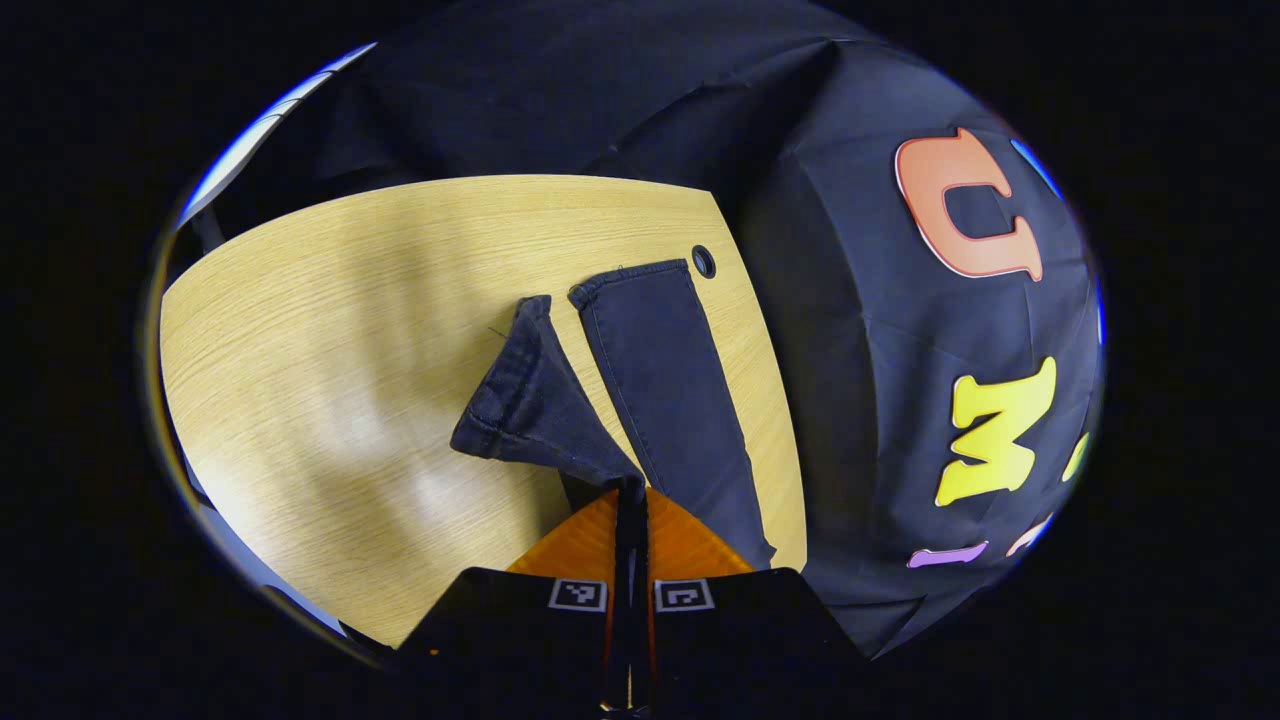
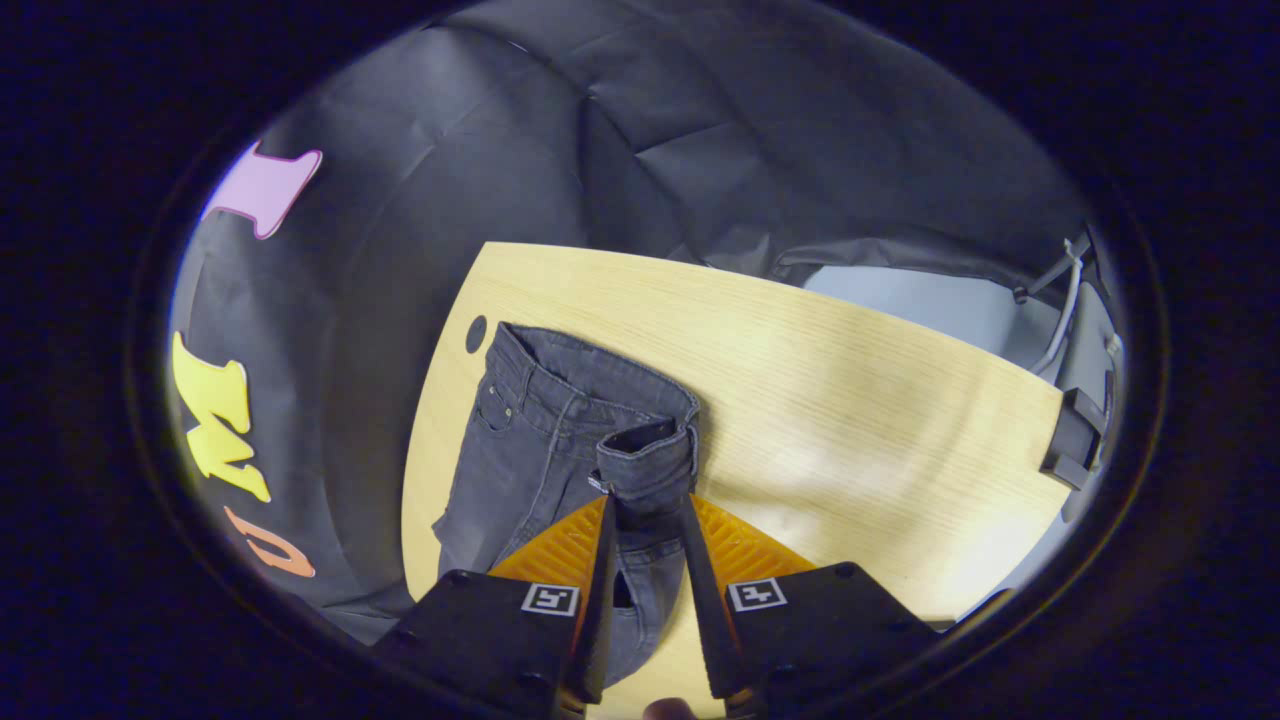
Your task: Grasp the waist and the cuffs of the jeans and fold them to make the two legs overlap; first hold the waist and fold one-third of the jeans toward the cuffs, then hold the cuffs and fold the remaining one-third in the same direction to finish folding.
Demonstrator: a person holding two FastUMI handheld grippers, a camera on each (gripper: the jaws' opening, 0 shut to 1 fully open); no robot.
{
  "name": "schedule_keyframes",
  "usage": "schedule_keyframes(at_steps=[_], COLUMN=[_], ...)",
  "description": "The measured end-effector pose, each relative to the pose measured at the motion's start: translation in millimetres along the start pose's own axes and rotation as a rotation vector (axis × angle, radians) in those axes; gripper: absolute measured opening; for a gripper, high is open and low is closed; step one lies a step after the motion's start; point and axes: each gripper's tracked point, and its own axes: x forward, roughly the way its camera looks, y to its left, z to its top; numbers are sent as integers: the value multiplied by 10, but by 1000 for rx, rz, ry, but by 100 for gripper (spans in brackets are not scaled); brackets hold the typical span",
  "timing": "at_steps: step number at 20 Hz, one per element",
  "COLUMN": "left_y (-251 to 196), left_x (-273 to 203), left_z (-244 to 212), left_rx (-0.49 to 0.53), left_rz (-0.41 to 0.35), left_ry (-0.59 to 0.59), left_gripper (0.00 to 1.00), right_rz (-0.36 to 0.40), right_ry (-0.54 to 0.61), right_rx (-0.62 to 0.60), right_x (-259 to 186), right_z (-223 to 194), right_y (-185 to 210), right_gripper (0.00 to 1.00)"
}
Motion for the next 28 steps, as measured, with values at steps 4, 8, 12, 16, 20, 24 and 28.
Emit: schedule_keyframes(at_steps=[4,8,12,16,20,24,28], left_y=[-9,-11,26,-67,-345,-512,-678], left_x=[53,45,33,8,68,216,469], left_z=[-14,-1,47,180,355,516,670], left_rx=[8,16,11,12,75,142,219], left_rz=[-1,1,14,9,1,15,26], left_ry=[10,12,10,9,16,32,43], left_gripper=[4,4,4,4,4,4,4], right_rz=[-43,-82,-61,11,99,127,159], right_ry=[10,9,0,1,-7,-17,-11], right_rx=[17,40,87,86,52,-28,-59], right_x=[48,82,79,-59,-130,-30,200], right_z=[-80,-50,17,153,346,441,523], right_y=[-67,-159,-79,225,726,1149,1496], right_gripper=[46,12,1,1,1,1,1])
